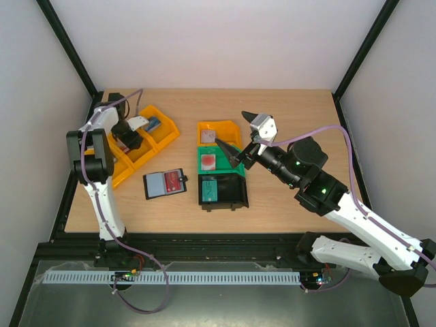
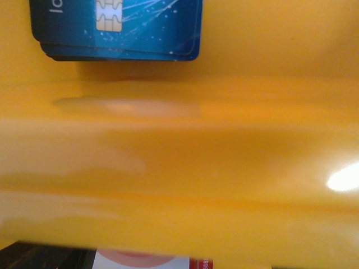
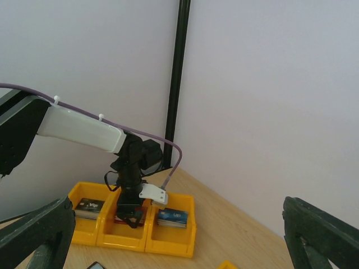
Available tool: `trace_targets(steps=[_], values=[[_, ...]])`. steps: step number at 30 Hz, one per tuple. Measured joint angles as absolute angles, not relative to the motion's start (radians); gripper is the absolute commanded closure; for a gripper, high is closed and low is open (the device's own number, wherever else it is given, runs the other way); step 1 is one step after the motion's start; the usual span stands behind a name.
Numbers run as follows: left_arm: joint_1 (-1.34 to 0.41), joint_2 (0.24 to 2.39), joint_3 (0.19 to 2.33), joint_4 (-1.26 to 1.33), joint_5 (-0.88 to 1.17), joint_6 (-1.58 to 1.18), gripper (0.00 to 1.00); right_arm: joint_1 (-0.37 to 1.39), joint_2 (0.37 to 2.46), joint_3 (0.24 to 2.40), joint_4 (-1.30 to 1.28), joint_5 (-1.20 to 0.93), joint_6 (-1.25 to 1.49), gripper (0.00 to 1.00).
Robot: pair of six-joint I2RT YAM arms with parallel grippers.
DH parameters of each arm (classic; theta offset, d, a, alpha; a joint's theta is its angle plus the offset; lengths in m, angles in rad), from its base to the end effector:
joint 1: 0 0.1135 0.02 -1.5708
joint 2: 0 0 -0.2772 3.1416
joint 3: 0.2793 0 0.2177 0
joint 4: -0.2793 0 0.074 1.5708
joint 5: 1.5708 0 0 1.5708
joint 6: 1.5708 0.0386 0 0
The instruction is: Take the credit cards out of the card holder
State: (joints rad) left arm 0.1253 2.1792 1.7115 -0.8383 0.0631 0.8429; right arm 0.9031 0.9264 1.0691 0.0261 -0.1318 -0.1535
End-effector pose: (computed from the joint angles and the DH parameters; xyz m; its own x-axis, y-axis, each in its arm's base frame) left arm 0.4187 0.0503 0.1916 -0.7180 0.6605 -0.2196 0.6428 0.7502 0.1549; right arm 0.0968 0.1309 0.4431 0.2341 0.0521 -0.9708 -0.8327 0.5262 -0.1725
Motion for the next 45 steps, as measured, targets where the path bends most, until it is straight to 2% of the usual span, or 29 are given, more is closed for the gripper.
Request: trace_targets(steps=[10, 16, 17, 20, 24, 34, 36, 39, 41, 43, 45], values=[[0.127, 2.055, 1.536, -0.891, 0.172, 0.949, 0.26, 0.903, 0.925, 1.069, 0.026, -0.133, -0.154, 0.01], [0.127, 2.027, 1.532, -0.886, 0.199, 0.944, 0.14, 0.903, 0.925, 1.069, 0.026, -0.136, -0.154, 0.01], [0.127, 2.009, 1.531, -0.862, 0.195, 0.931, 0.09, 0.903, 0.925, 1.069, 0.026, -0.136, -0.154, 0.01], [0.124, 1.952, 1.509, -0.765, 0.159, 0.91, 0.06, 0.903, 0.925, 1.069, 0.026, -0.135, -0.154, 0.01], [0.116, 1.917, 1.465, -0.653, 0.076, 0.903, 0.08, 0.903, 0.923, 1.069, 0.026, -0.135, -0.154, 0.01], [0.095, 1.983, 1.354, -0.525, -0.043, 0.891, 0.1, 0.903, 0.923, 1.069, 0.026, -0.136, -0.154, 0.01], [0.093, 1.983, 1.342, -0.486, -0.061, 0.891, 0.13, 0.903, 0.923, 1.069, 0.026, -0.136, -0.153, 0.01], [0.087, 1.982, 1.326, -0.42, -0.09, 0.891, 0.23, 0.903, 0.923, 1.069, 0.026, -0.136, -0.153, 0.01], [0.084, 1.982, 1.313, -0.381, -0.105, 0.9, 0.36, 0.903, 0.923, 1.069, 0.026, -0.135, -0.153, 0.01], [0.083, 1.982, 1.302, -0.349, -0.108, 0.898, 0.55, 0.903, 0.922, 1.069, 0.026, -0.135, -0.153, 0.01], [0.083, 1.982, 1.293, -0.324, -0.102, 0.896, 0.66, 0.903, 0.921, 1.069, 0.026, -0.135, -0.153, 0.01]])
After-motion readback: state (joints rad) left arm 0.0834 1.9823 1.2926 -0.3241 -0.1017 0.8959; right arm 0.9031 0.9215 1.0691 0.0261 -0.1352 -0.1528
